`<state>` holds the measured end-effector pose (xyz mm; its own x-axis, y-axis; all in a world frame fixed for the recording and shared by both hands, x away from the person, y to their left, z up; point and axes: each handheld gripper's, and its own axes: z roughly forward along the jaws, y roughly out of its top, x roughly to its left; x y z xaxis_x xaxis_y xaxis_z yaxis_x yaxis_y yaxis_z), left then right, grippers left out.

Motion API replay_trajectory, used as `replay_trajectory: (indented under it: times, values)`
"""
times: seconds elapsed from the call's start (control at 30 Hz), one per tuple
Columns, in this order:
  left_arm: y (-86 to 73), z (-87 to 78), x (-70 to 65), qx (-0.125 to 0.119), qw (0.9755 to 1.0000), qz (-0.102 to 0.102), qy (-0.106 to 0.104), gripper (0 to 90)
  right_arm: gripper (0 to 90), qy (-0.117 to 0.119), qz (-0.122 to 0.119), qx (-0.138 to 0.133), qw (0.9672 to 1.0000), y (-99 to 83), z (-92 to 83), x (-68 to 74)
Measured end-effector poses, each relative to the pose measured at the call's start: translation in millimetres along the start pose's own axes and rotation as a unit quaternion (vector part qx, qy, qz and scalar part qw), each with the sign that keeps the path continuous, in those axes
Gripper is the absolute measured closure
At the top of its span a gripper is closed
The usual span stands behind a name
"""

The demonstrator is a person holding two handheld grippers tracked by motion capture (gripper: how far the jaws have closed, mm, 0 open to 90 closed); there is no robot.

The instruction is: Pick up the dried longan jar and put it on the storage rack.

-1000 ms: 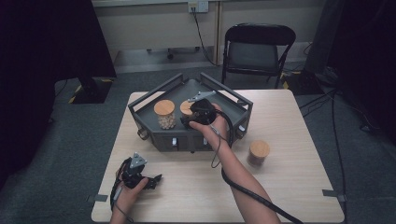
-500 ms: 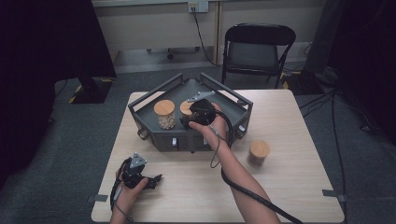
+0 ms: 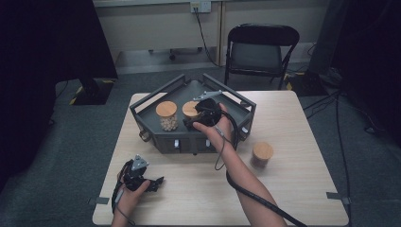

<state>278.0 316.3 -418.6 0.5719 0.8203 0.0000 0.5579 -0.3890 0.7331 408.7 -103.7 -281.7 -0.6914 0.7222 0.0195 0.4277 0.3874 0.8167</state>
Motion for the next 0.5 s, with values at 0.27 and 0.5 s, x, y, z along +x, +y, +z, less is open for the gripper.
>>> replay_trajectory:
  times: [0.27,0.5]
  values:
    - [0.0,0.0,0.0,0.000,1.0000,0.000,0.000,0.1,1.5,0.006,0.007,-0.005,0.9999,-4.6,-6.5,-4.4]
    - [-0.1,0.0,0.0,0.000,1.0000,0.000,0.000,0.1,1.7,0.014,0.010,-0.013,0.9998,-8.7,-14.5,-7.5]
